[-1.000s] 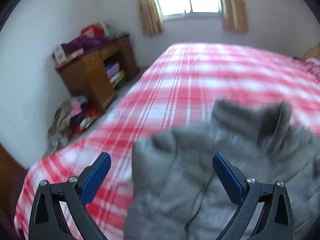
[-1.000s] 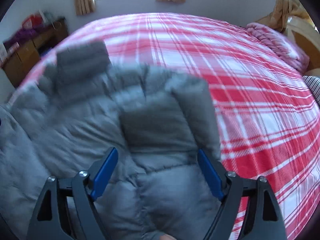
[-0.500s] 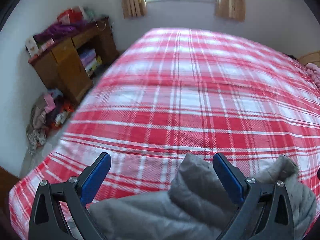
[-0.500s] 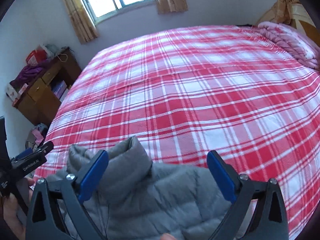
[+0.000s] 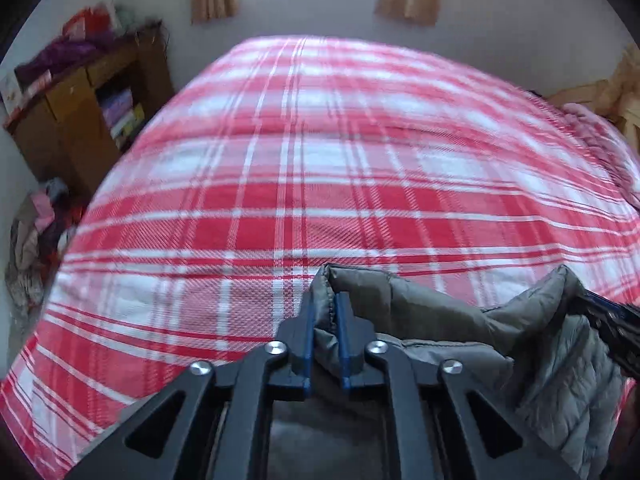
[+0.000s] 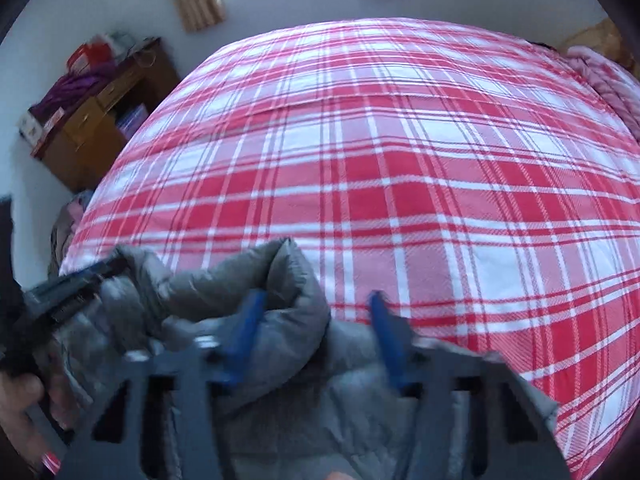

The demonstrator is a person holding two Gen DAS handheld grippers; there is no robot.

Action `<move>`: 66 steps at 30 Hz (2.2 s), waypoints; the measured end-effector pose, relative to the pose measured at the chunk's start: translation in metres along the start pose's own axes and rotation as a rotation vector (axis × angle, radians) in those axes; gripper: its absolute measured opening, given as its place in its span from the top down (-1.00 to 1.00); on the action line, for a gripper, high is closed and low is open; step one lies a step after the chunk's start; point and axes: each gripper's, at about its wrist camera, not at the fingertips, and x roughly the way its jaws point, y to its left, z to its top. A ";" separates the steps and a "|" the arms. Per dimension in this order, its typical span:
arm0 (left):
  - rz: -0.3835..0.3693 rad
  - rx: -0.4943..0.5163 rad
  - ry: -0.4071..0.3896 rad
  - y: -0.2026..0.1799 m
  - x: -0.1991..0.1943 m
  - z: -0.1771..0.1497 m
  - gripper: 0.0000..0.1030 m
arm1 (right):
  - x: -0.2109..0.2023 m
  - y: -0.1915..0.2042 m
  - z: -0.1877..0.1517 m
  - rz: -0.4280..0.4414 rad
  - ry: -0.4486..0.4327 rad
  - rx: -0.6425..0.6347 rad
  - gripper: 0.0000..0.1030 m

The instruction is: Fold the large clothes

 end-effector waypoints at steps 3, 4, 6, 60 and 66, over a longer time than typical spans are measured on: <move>-0.021 0.027 -0.067 0.001 -0.033 -0.009 0.92 | -0.016 0.002 -0.010 -0.023 -0.035 -0.065 0.79; -0.022 0.037 -0.094 0.003 -0.044 -0.014 0.93 | -0.024 0.001 -0.015 -0.021 -0.046 -0.084 0.82; -0.029 0.047 -0.130 0.009 -0.062 -0.029 0.94 | -0.037 0.003 -0.023 -0.031 -0.076 -0.136 0.85; 0.341 0.012 -0.098 -0.006 0.005 -0.088 -0.95 | 0.020 0.033 -0.086 -0.001 -0.124 -0.221 -0.22; 0.340 -0.002 -0.081 -0.004 0.010 -0.087 -0.98 | 0.023 0.036 -0.086 -0.020 -0.112 -0.234 -0.22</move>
